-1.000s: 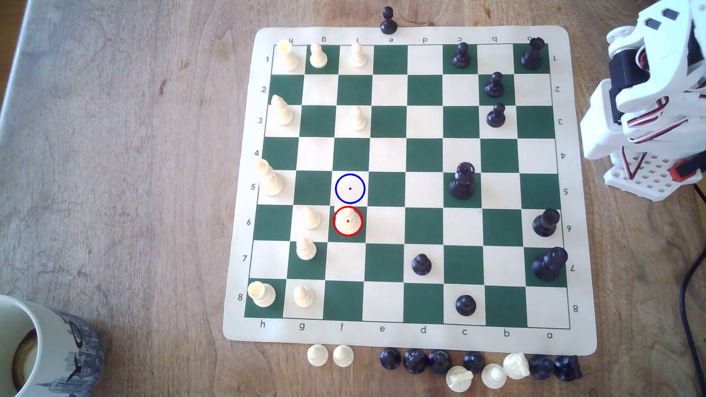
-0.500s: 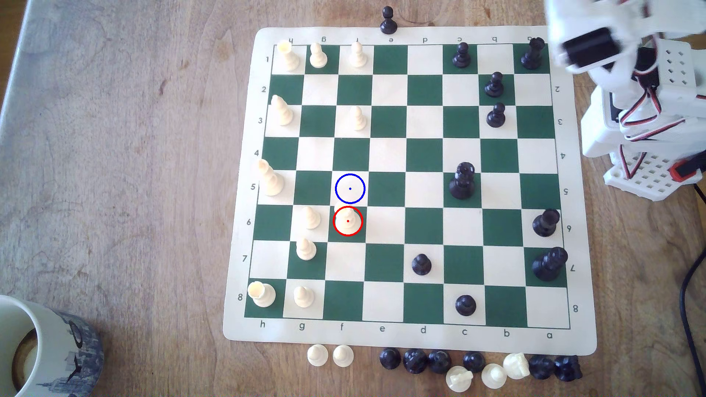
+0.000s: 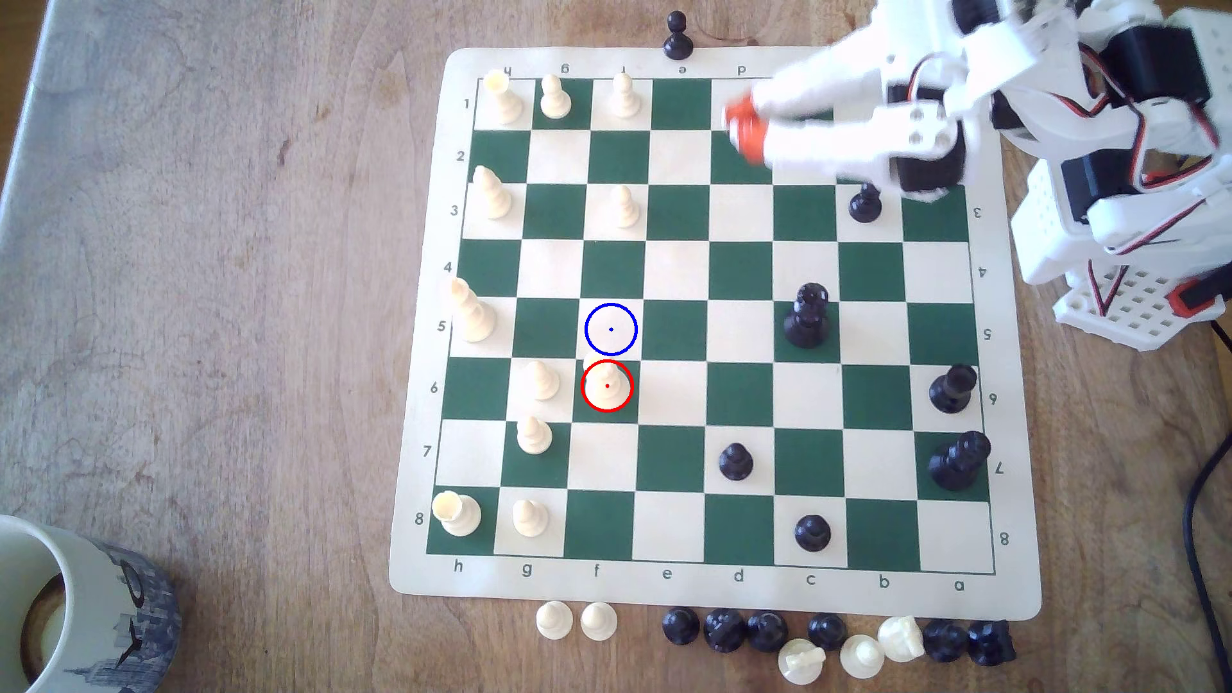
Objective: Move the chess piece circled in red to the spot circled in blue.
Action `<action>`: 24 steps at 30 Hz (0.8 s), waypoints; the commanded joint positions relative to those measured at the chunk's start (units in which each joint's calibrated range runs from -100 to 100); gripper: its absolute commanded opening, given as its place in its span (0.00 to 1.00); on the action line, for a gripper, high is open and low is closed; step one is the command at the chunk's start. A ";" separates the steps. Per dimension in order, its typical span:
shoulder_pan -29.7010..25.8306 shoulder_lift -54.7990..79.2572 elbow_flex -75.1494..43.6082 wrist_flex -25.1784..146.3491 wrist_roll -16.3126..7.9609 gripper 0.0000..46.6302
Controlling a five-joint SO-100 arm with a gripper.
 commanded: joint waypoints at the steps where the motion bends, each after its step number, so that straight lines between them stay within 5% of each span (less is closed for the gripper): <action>1: -3.87 12.76 -21.05 8.10 -4.25 0.00; 12: -6.21 39.50 -36.64 12.52 -10.74 0.05; 15: -6.45 48.33 -44.80 14.73 -11.09 0.09; 17: -7.15 54.70 -51.51 17.68 -11.28 0.24; 24: -7.85 64.71 -59.76 23.00 -11.62 0.31</action>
